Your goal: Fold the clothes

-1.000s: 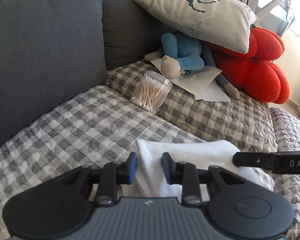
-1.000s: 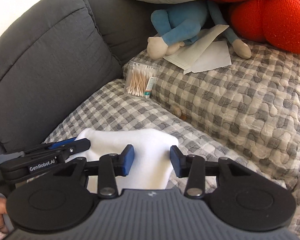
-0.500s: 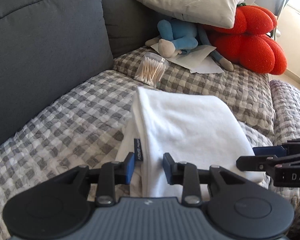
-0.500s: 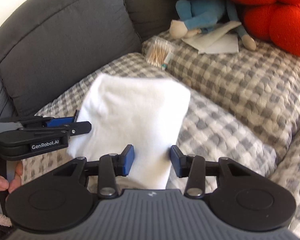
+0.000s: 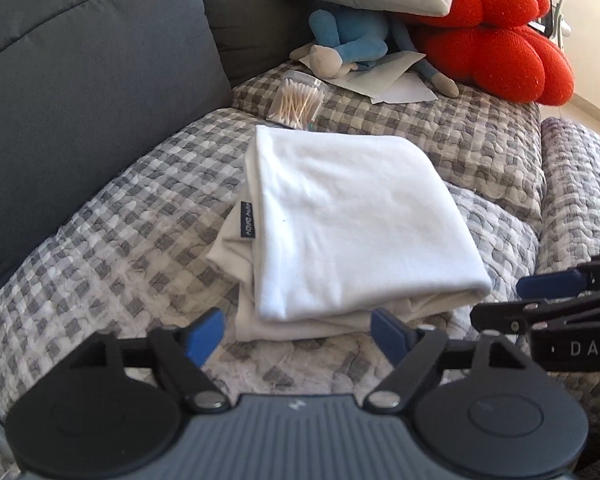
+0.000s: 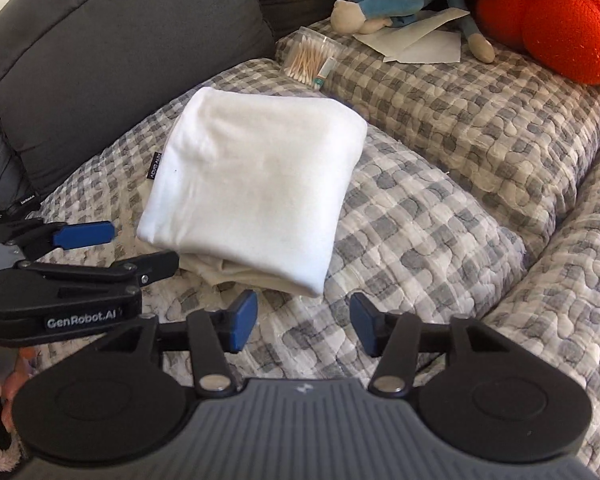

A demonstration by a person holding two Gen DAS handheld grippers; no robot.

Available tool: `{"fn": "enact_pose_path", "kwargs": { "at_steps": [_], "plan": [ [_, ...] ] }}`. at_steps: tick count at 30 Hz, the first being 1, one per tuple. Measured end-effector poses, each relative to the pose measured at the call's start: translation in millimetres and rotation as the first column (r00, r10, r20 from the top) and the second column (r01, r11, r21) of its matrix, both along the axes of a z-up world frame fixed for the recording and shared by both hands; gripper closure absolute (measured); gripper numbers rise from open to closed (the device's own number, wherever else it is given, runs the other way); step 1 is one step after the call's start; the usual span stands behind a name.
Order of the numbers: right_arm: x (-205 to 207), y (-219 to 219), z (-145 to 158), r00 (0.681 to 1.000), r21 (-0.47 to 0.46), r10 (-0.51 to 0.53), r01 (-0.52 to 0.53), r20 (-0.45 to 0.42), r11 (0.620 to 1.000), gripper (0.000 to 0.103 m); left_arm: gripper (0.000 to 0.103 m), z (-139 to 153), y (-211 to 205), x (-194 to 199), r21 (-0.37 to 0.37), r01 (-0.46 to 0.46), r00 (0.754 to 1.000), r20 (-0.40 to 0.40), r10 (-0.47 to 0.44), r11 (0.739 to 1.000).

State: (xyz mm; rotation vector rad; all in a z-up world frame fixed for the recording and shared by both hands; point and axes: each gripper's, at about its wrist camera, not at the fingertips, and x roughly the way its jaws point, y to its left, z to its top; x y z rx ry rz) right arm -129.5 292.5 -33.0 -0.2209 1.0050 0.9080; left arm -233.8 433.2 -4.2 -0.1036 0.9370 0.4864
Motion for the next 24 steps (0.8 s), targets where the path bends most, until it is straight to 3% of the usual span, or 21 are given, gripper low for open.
{"fn": "enact_pose_path", "kwargs": {
  "at_steps": [3, 9, 14, 24],
  "plan": [
    [3.5, -11.0, 0.0, 0.999, 0.015, -0.03, 0.031, -0.009, 0.999, 0.025, 0.003, 3.7, -10.8, -2.5, 0.043, 0.005, 1.0, -0.001, -0.005, 0.999],
    [7.3, -30.7, 2.1, 0.996, 0.04, -0.09, 0.091, -0.027, 0.995, 0.006, 0.0, 0.3, -20.3, -2.7, -0.007, -0.036, 0.999, -0.024, 0.036, 0.999],
    [2.8, -37.6, -3.0, 0.996, 0.009, -0.089, 0.089, -0.012, 0.996, 0.002, 0.0, -4.3, -23.9, -3.4, -0.047, -0.076, 0.996, -0.047, 0.073, 0.996],
    [-4.8, -46.7, -6.4, 0.998, -0.037, -0.062, 0.062, 0.013, 0.997, 0.0, 0.0, -7.4, -37.7, 4.7, -0.014, -0.111, 0.993, -0.042, 0.11, 0.994]
  ]
}}
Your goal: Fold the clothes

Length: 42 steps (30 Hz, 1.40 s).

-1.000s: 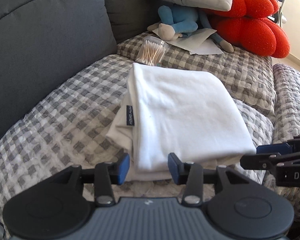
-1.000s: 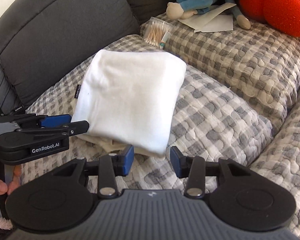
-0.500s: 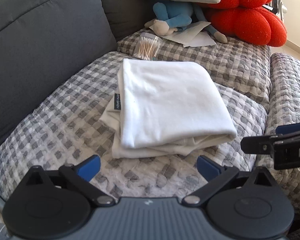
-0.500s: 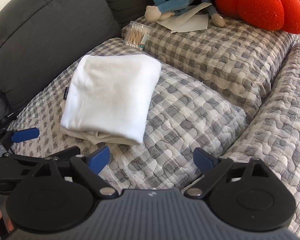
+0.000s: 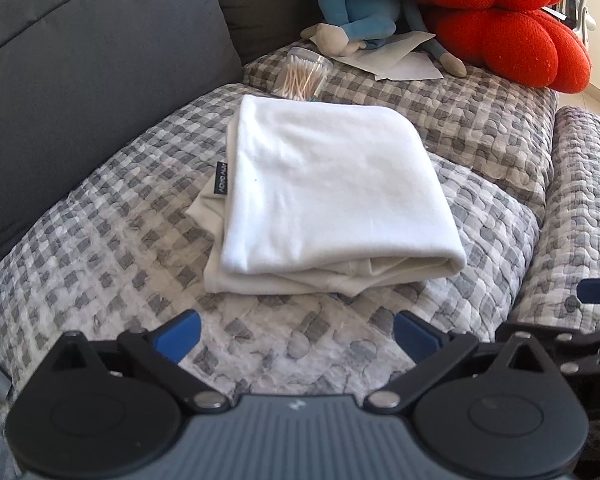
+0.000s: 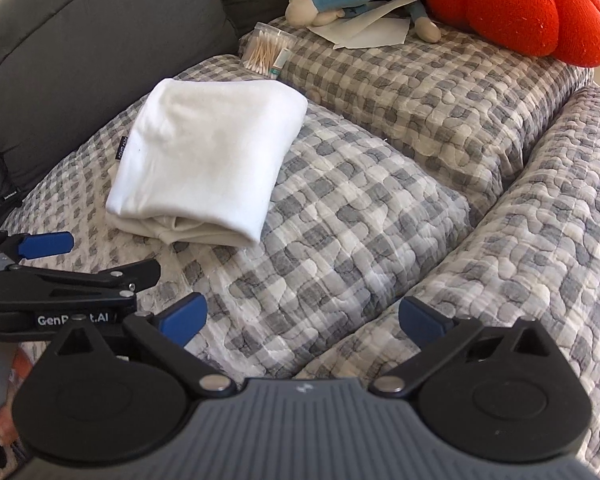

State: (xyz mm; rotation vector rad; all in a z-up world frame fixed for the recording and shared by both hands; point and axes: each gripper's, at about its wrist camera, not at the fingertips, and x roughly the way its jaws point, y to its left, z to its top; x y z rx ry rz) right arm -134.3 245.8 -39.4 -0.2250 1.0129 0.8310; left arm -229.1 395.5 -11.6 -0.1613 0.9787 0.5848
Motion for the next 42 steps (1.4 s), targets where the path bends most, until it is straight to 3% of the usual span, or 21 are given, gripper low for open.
{"fn": "enact_pose_path", "kwargs": {
  "at_steps": [7, 42],
  "plan": [
    [-4.8, 2.9, 3.0, 0.998, -0.013, 0.028, -0.028, 0.05, 1.0, 0.0, 0.0, 1.8, -0.7, 2.1, -0.003, -0.027, 1.0, 0.002, 0.027, 1.0],
    [0.6, 1.3, 7.5, 0.999, 0.027, 0.013, -0.014, 0.036, 1.0, 0.0, 0.0, 7.2, -6.0, 0.7, 0.019, -0.038, 0.999, 0.035, 0.037, 0.999]
  ]
}}
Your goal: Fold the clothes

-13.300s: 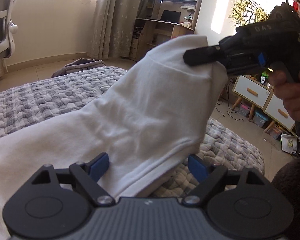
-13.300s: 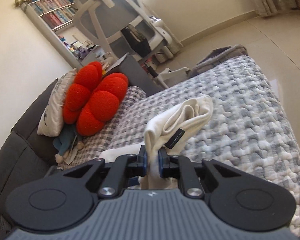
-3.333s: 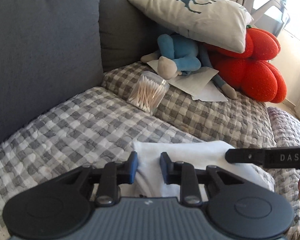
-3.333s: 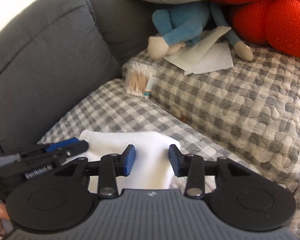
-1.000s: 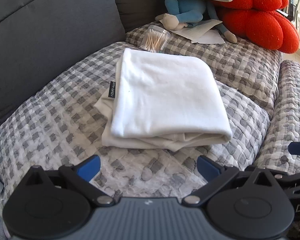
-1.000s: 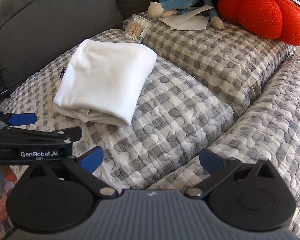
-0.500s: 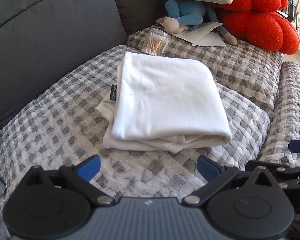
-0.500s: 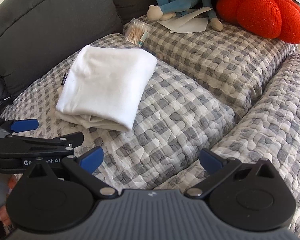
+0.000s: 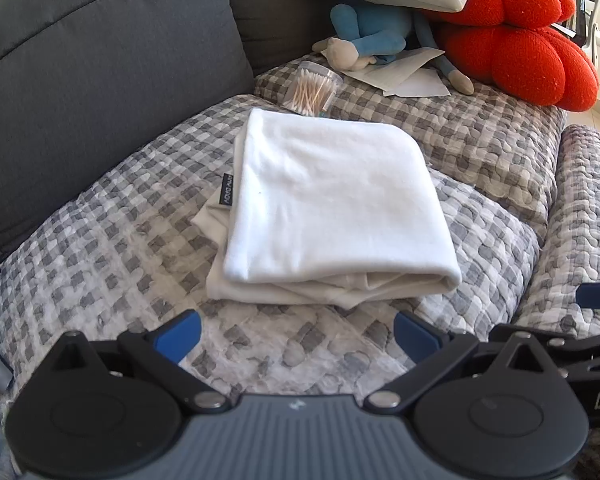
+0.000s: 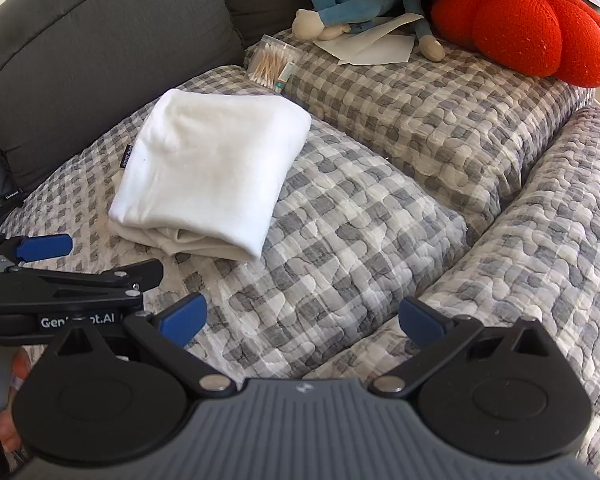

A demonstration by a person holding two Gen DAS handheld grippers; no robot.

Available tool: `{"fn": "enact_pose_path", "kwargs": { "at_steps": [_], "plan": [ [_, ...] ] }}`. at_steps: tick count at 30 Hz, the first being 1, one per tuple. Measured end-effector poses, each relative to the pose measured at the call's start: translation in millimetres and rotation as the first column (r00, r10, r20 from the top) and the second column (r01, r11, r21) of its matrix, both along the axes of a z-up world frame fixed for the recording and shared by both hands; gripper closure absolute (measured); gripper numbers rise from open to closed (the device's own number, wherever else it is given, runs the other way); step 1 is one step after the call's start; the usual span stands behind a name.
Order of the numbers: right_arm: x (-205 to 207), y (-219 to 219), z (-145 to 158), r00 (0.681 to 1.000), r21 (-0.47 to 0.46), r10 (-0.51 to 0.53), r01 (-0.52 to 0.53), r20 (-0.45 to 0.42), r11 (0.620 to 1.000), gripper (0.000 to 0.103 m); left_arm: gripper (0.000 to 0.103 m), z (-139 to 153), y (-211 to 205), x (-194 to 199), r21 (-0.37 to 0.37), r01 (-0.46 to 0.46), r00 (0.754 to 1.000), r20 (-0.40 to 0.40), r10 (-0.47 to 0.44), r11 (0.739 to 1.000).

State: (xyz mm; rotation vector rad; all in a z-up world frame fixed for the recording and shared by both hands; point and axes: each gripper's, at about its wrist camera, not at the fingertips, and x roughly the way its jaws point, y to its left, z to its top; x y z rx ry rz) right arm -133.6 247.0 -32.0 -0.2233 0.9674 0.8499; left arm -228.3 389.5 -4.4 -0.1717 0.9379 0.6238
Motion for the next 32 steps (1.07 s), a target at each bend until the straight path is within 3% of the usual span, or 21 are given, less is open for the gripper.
{"fn": "enact_pose_path", "kwargs": {
  "at_steps": [25, 32],
  "plan": [
    [2.1, -3.3, 0.4, 1.0, -0.004, -0.022, 0.022, 0.007, 1.0, 0.0, 0.0, -2.1, -1.8, 3.6, 0.002, 0.009, 1.0, 0.009, -0.009, 1.0],
    [9.1, -19.9, 10.6, 0.995, 0.039, -0.087, 0.086, 0.042, 0.996, 0.0, 0.001, 10.5, -12.9, 21.0, 0.009, 0.057, 0.997, 0.048, -0.058, 0.998]
  ]
}}
